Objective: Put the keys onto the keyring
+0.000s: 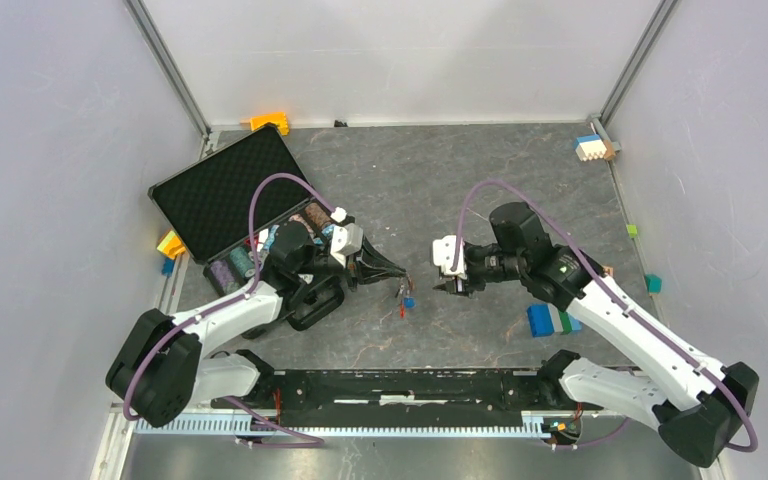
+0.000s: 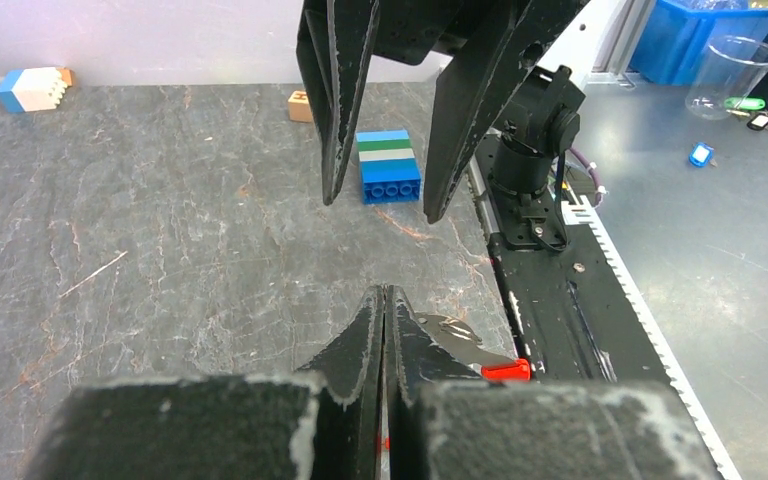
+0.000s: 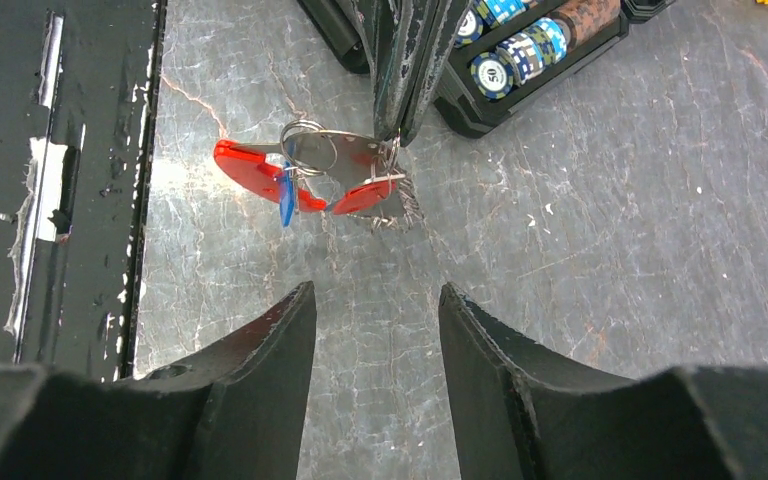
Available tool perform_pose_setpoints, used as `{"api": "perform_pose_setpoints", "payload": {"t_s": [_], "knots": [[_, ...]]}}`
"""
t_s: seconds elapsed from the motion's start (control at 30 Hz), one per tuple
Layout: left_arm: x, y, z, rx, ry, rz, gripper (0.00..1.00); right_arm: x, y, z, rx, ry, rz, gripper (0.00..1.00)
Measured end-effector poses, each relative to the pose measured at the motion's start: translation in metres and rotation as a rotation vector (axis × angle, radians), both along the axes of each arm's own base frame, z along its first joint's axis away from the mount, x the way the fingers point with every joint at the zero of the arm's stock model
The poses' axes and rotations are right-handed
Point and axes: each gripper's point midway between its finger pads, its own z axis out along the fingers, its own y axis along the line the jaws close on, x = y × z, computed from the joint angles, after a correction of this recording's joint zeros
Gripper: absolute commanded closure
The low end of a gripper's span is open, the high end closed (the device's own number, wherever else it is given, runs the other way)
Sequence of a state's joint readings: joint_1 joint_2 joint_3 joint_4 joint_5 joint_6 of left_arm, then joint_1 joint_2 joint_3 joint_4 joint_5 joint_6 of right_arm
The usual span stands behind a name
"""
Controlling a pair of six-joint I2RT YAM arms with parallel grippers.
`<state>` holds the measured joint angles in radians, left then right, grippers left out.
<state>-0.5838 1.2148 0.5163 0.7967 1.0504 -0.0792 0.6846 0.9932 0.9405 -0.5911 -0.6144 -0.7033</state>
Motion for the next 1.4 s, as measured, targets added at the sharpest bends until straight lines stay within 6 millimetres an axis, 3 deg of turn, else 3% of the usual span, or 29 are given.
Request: {"api": "perform_pose_setpoints", "payload": {"t_s": [0.33, 0.67, 0.9, 1.17, 1.4], "knots": [[-0.001, 0.000, 0.000, 0.000, 0.001, -0.003, 0.98, 0.008, 0.010, -0.015, 0.030, 0.030, 0.013, 0.45], [-0.001, 0.001, -0.008, 0.028, 0.044, -0.002, 0.98, 0.022, 0.005, -0.023, 0.115, 0.068, -0.016, 0.44], [-0.002, 0.001, -0.009, 0.032, 0.050, -0.002, 0.98, 0.022, 0.010, -0.017, 0.174, 0.075, -0.006, 0.44], [0.000, 0.001, -0.007, 0.028, 0.056, 0.011, 0.98, 0.029, 0.002, -0.031, 0.172, 0.101, -0.051, 0.44], [0.003, 0.000, -0.002, 0.012, 0.065, 0.029, 0.98, 0.035, -0.004, -0.028, 0.186, 0.085, -0.083, 0.44]]}}
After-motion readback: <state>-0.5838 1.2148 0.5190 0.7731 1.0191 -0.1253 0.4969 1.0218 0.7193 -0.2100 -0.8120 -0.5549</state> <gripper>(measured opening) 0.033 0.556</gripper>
